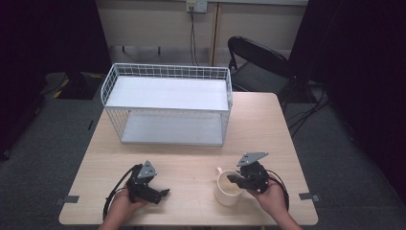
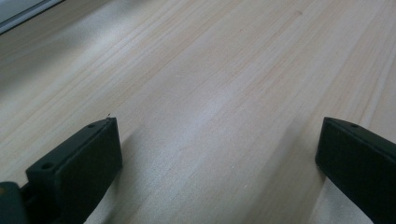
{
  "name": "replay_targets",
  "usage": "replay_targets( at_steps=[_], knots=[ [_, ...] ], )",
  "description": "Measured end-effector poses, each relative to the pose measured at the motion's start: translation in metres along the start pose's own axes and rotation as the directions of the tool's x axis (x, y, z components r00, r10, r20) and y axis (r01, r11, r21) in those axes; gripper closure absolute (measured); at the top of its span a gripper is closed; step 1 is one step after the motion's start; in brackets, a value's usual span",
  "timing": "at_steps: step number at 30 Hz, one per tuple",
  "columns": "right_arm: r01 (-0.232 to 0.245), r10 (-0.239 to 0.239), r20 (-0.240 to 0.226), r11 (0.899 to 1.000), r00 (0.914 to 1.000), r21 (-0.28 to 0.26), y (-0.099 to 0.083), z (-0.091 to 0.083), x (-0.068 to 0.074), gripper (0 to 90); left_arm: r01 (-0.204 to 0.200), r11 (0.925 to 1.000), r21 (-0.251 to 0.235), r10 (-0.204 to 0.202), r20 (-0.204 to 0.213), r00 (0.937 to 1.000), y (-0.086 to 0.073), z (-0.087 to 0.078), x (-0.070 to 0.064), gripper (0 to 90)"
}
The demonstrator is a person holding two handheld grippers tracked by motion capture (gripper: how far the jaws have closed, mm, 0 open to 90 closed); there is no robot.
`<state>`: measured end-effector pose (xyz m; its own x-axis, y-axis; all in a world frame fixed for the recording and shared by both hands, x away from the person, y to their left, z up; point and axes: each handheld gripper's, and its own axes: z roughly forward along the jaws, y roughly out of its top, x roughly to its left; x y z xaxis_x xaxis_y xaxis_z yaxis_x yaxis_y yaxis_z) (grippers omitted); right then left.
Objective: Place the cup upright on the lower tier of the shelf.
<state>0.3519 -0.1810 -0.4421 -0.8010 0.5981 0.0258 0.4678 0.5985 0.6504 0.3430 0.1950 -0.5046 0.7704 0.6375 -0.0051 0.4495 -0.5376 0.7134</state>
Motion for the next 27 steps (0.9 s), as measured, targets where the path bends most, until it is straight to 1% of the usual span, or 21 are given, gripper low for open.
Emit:
replay_targets(
  at_steps=[1,2,3,4,6,8,9,13,16,23,25,27],
  knots=[
    [0.009,-0.009,0.007,1.000,0.9999,0.006,0.001,0.000,0.000,79.0,0.000,1.0000,0.000,0.000,0.000,1.0000,0.000,0.000,0.000,0.0],
    [-0.001,0.001,0.015,1.000,0.9999,-0.003,0.001,-0.002,-0.001,81.5,0.000,1.0000,0.000,0.000,0.000,1.0000,0.000,0.000,0.000,0.0],
    [-0.001,0.001,0.015,1.000,0.9999,-0.003,0.001,-0.002,-0.001,81.5,0.000,1.0000,0.000,0.000,0.000,1.0000,0.000,0.000,0.000,0.0],
    [-0.004,0.004,0.016,1.000,0.9999,-0.020,0.002,-0.003,-0.002,83.0,0.000,1.0000,0.000,0.000,0.000,1.0000,0.000,0.000,0.000,0.0],
    [0.011,-0.011,0.036,1.000,0.9993,-0.017,0.003,-0.004,-0.001,83.1,0.000,1.0000,0.000,0.000,0.000,1.0000,0.000,0.000,0.000,0.0],
    [0.005,-0.005,0.029,1.000,0.9996,-0.020,0.004,-0.002,-0.002,83.1,0.001,1.0000,0.000,-0.001,0.000,1.0000,0.000,0.000,0.000,0.0],
    [-0.006,0.007,0.025,1.000,0.9997,-0.025,0.005,-0.002,-0.002,83.1,0.000,1.0000,0.000,0.000,0.000,1.0000,0.000,0.000,0.000,0.0],
    [-0.011,0.012,0.023,0.999,0.9997,-0.038,0.008,-0.001,-0.002,83.1,0.000,1.0000,0.000,0.000,0.000,1.0000,0.000,0.000,0.000,0.0],
    [-0.022,0.023,0.022,0.998,0.9995,-0.062,0.013,0.000,-0.002,83.2,0.000,1.0000,0.000,0.000,0.000,1.0000,0.000,0.000,0.000,0.0],
    [-0.039,0.040,0.018,0.996,0.9990,-0.075,0.021,0.002,-0.005,83.1,0.000,1.0000,0.000,0.000,0.000,1.0000,0.000,0.000,0.000,0.0],
    [-0.052,0.053,0.014,0.995,0.9985,-0.080,0.024,0.003,-0.007,83.1,0.001,1.0000,0.000,-0.001,-0.003,1.0000,0.000,0.000,0.000,0.0],
    [-0.053,0.054,0.017,0.995,0.9984,-0.084,0.026,0.003,-0.007,83.1,0.001,1.0000,0.000,-0.001,-0.002,1.0000,0.000,0.000,0.000,0.0]
  ],
)
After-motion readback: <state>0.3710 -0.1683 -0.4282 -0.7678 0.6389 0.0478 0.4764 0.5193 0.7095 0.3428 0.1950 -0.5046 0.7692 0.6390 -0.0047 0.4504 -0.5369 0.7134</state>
